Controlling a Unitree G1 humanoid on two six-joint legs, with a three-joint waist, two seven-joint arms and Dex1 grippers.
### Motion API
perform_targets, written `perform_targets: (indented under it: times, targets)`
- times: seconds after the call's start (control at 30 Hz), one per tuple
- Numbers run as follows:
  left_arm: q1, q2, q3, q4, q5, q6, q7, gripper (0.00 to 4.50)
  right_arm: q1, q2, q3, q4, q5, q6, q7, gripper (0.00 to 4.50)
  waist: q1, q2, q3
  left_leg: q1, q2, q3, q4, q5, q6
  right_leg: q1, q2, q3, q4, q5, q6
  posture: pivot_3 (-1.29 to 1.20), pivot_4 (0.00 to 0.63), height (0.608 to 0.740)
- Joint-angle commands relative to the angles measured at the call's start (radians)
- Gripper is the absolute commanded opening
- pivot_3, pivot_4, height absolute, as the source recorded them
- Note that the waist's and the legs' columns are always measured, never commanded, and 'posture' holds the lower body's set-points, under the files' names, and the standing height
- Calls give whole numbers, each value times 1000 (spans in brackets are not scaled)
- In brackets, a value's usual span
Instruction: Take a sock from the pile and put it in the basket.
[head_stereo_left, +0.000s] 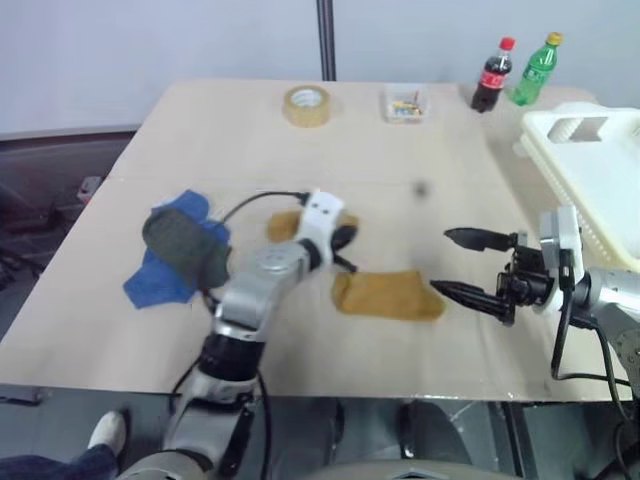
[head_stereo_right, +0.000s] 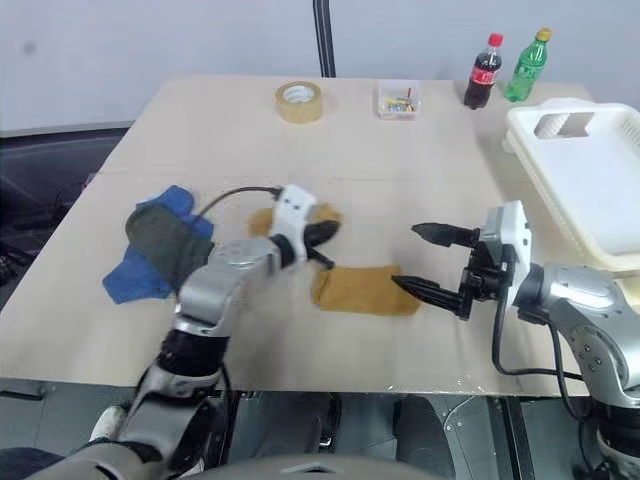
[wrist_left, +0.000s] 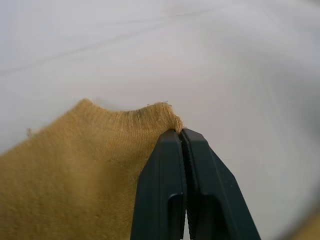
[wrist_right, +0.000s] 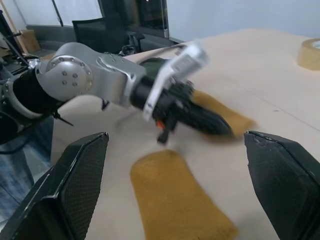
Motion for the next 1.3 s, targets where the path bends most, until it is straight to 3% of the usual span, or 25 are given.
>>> perform_targets:
  times: [0.03,0.07,0.17,0.27,0.37,0.47,0.53,0.6,0.73,0.93,1.03,1.1,1.17,1.23,1.3]
  targets:
    - [-45,-71,-27,12,-30,-18,-12,106,-22,5,8,-3,-34,-42,-15,4500,0,0,0,0,0,0,0,0,0,0,0,0,0,0,0,0,150,738]
    - [-48,-95,-26,24,-34,-39,-14,106,-28,8,15,4,-61,-56,-30,4500,0,0,0,0,0,0,0,0,0,0,0,0,0,0,0,0,150,738]
    - [-40,-145,14,48,-54,-58,6,925,-40,1,18,4,-83,-29,-72,4500,0,0,0,0,0,1,0,0,-1,0,0,1,0,0,0,0,150,738]
    - [-10,-175,52,-3,-119,-70,-22,2215,-41,-3,26,3,-107,-18,-101,4500,0,0,0,0,0,0,0,0,-1,0,0,0,0,0,0,0,150,738]
    - [23,-182,101,-93,-213,-49,-56,2215,-44,0,48,10,-150,-23,-136,4500,1,0,0,0,1,0,0,1,-1,0,0,1,0,0,0,0,150,738]
    - [66,-88,156,-177,-272,-21,-107,2215,-89,-6,68,50,-182,46,-203,4500,-2,0,0,0,0,0,1,1,-1,0,0,1,0,0,0,0,150,738]
    - [75,11,184,-156,-237,-52,-124,2215,-131,-16,109,100,-209,121,-234,4500,-3,0,0,1,1,1,1,1,-1,0,0,1,0,0,0,0,150,738]
    - [71,137,163,-58,-126,-179,-155,2215,-181,7,154,177,-259,170,-287,4500,-10,1,-1,2,1,1,1,1,-1,0,1,2,1,0,0,0,150,738]
    - [1,253,188,201,-79,-335,-223,2215,-290,85,200,315,-306,225,-352,4500,-14,1,0,2,1,2,0,1,-1,0,1,2,1,0,0,0,150,738]
    - [-85,286,168,462,-39,-467,-334,2215,-390,194,239,452,-349,254,-387,4500,-8,0,0,-2,-2,0,0,1,-1,-2,-1,1,-1,0,0,0,150,738]
    - [-118,261,171,533,-49,-483,-369,2250,-397,228,267,471,-360,274,-389,3600,-10,0,0,-2,-2,0,-1,1,-1,-3,-1,1,-1,0,0,0,150,738]
    - [-130,248,170,554,-49,-491,-382,2250,-393,235,278,465,-360,299,-381,2756,-19,0,0,-2,-2,0,-1,1,-1,-3,-1,1,0,0,0,0,150,738]
    - [-133,241,166,559,-42,-493,-394,2250,-391,237,275,457,-359,320,-383,1602,-24,0,0,-2,-2,0,0,1,-1,-3,-1,1,1,0,0,0,150,738]
    - [-129,236,166,542,-53,-480,-411,2250,-389,237,273,455,-367,310,-382,998,-28,1,0,-2,-2,0,0,1,-1,-3,-1,1,1,0,0,0,150,738]
    - [-126,232,171,527,-71,-457,-427,2250,-387,241,267,455,-369,306,-384,90,-30,1,0,-2,-2,1,0,1,-1,-4,-1,2,2,0,0,0,150,738]
